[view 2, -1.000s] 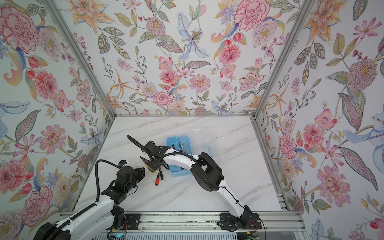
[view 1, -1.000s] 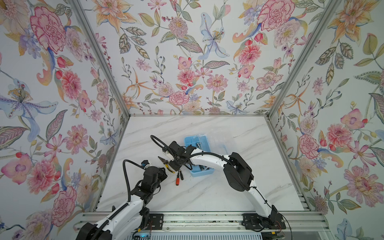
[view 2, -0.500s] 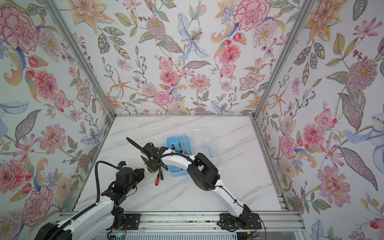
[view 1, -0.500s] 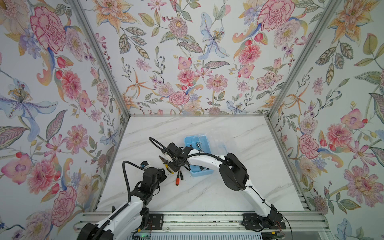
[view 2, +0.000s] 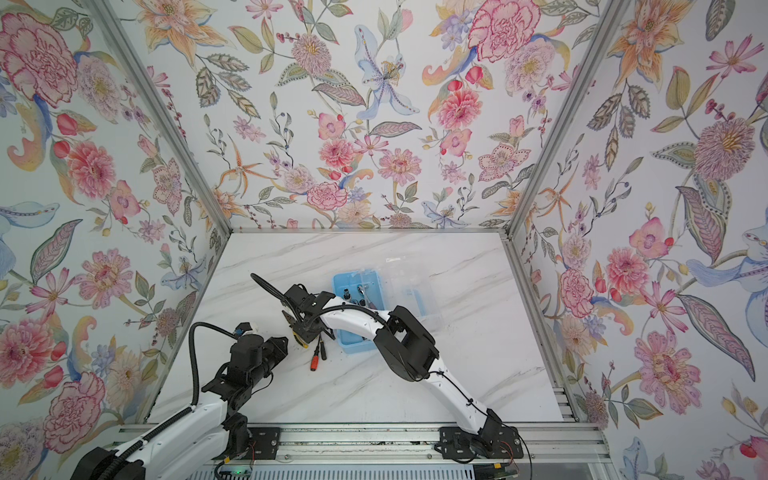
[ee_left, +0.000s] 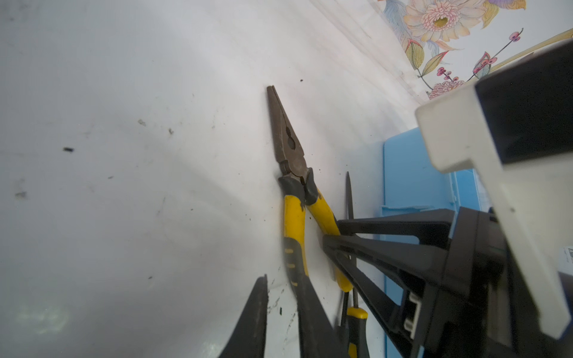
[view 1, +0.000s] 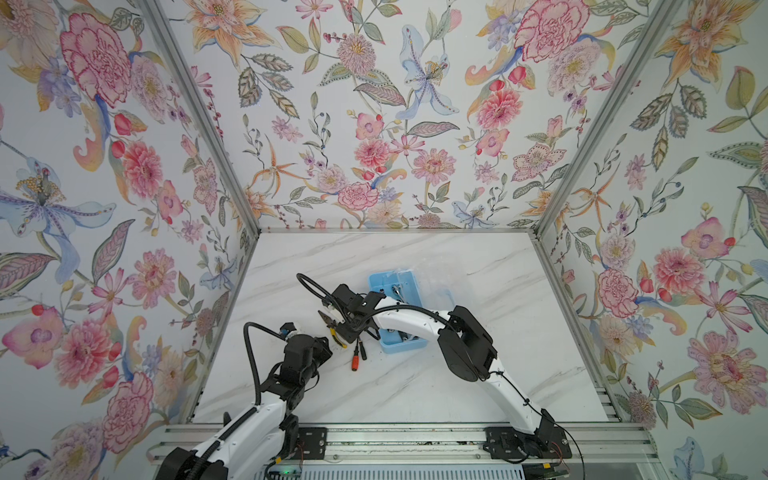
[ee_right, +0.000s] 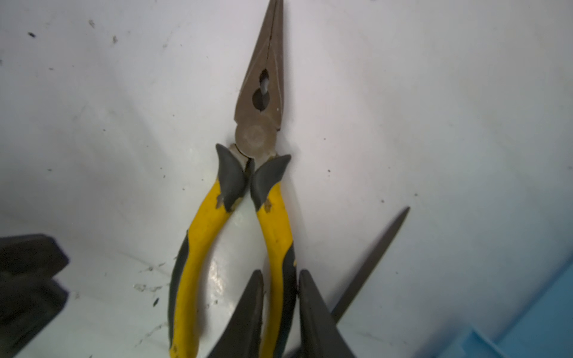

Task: Pack the tool kit
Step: 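Close the right gripper on the yellow-handled pliers at the joint, then lift the pliers and carry them over the blue box with the right gripper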

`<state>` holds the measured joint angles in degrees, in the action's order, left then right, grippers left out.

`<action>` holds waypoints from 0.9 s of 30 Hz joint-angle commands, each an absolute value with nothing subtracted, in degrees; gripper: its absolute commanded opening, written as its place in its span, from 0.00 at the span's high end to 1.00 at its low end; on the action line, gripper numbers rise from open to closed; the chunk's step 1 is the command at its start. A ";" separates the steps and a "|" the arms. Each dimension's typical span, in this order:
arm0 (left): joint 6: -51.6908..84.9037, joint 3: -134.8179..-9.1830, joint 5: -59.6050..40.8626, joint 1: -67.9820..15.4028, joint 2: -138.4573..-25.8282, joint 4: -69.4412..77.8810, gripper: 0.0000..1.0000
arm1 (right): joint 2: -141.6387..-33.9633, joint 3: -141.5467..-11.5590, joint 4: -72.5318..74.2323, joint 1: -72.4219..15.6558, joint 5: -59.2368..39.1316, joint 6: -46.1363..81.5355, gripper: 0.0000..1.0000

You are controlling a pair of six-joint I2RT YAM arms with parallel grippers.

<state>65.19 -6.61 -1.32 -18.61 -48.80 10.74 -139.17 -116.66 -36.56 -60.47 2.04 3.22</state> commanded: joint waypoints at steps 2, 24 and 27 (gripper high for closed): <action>63.61 -8.03 -2.18 -17.45 -48.85 10.83 0.79 | -141.48 -118.39 -39.72 -60.91 2.87 2.61 0.77; 59.21 -13.45 -6.19 -16.00 -48.74 10.75 0.82 | -134.56 -126.66 -43.65 -59.78 5.60 7.91 1.00; 58.08 -15.60 -6.72 -15.97 -48.22 9.23 0.80 | -130.47 -125.03 -43.81 -58.57 6.17 8.17 1.00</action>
